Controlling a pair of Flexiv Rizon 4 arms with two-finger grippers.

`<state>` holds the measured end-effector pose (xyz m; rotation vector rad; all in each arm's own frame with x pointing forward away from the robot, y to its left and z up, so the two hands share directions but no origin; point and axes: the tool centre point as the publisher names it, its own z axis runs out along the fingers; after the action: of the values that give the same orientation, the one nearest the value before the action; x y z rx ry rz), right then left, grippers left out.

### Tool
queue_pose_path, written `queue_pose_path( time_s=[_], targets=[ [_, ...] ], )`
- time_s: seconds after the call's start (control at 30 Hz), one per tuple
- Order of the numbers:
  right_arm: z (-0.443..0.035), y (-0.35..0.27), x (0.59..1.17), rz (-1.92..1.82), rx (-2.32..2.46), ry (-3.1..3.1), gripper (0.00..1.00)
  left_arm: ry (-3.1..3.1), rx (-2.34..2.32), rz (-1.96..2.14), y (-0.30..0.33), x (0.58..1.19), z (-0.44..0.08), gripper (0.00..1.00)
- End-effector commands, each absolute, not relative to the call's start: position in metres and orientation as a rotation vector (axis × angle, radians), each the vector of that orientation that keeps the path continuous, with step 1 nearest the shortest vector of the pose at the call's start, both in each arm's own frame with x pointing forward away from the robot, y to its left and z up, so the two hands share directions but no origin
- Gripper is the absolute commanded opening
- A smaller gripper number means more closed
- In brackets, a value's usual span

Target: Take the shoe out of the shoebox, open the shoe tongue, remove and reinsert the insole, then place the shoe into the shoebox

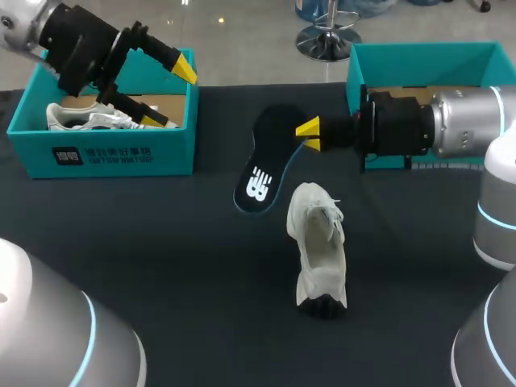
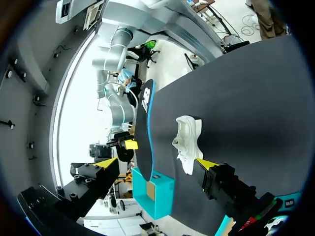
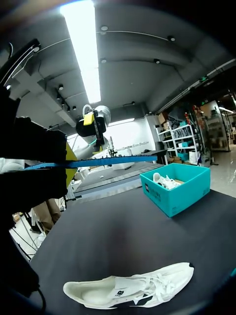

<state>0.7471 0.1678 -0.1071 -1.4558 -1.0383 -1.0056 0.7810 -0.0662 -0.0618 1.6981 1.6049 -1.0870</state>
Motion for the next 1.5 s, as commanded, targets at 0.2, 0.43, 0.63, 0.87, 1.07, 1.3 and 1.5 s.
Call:
queue_pose_path(
  time_s=[0.2,0.43,0.63,0.87,1.07,1.3,1.5],
  targets=[
    [-0.107,0.168,0.747,-1.004,-1.460,-1.040,0.00,1.528,1.612,-1.169,-0.074,0.775,-0.078,1.00],
    [-0.107,0.168,0.747,-1.004,-1.460,-1.040,0.00,1.532,1.640,-1.181,-0.077,0.775,-0.084,1.00],
    [-0.107,0.168,0.747,-1.004,-1.460,-1.040,0.00,1.532,1.640,-1.181,-0.077,0.775,-0.084,1.00],
    [-0.107,0.168,0.747,-1.004,-1.460,-1.040,0.00,1.478,1.567,-1.205,-0.075,0.773,-0.084,1.00],
    [-0.107,0.168,0.747,-1.004,-1.460,-1.040,0.00,1.389,1.392,-1.159,-0.071,0.764,-0.087,1.00],
    [-0.107,0.168,0.747,-1.004,-1.460,-1.040,0.00,1.371,1.339,-1.175,-0.086,0.757,-0.092,1.00],
    [-0.107,0.168,0.747,-1.004,-1.460,-1.040,0.00,1.413,1.311,-1.219,-0.107,0.759,-0.098,1.00]
  ],
)
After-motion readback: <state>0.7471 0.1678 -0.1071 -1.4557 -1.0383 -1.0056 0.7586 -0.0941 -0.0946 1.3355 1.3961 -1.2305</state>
